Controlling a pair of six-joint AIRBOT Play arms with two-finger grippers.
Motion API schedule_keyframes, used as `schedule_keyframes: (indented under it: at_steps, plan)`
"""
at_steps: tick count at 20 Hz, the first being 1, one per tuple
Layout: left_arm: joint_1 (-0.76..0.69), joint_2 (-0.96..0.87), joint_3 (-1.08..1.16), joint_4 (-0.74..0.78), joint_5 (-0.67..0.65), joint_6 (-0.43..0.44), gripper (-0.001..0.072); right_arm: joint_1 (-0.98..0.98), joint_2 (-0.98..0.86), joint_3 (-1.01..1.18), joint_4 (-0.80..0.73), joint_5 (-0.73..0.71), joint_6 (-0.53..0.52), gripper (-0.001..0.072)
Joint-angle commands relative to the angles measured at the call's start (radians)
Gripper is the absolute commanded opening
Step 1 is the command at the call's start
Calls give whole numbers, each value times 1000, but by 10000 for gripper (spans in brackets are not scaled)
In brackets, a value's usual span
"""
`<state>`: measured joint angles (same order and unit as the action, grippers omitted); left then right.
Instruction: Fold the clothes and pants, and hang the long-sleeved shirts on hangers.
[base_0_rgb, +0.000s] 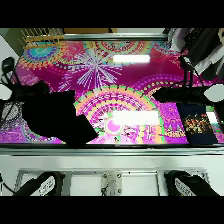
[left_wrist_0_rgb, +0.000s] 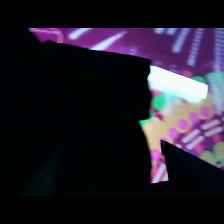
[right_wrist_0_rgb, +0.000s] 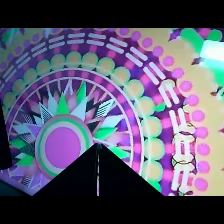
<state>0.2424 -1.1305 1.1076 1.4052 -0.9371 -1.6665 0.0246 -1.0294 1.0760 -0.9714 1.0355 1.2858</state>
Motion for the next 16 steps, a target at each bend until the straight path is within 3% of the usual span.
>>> schedule_keyframes:
  at_steps: [1, 6, 10, 14, 15, 16]
  plan:
    - [261, -96, -28, 40, -51, 2, 693, 1, -2, 1, 0, 0, 0, 14]
    - [413, -234, -159, 31, 35, 2, 693, 1, -2, 1, 0, 0, 0, 14]
    - [387, -315, -174, 19, 58, 29, 694, 1, -2, 1, 0, 0, 0, 14]
    - [330, -351, -174, -116, 93, 81, 692, 1, -2, 1, 0, 0, 0, 14]
    - [311, -350, -173, -127, 95, 81, 671, 1, -2, 1, 0, 0, 0, 14]
    - [282, -341, -173, -126, 93, 80, 422, 1, -2, 1, 0, 0, 0, 14]
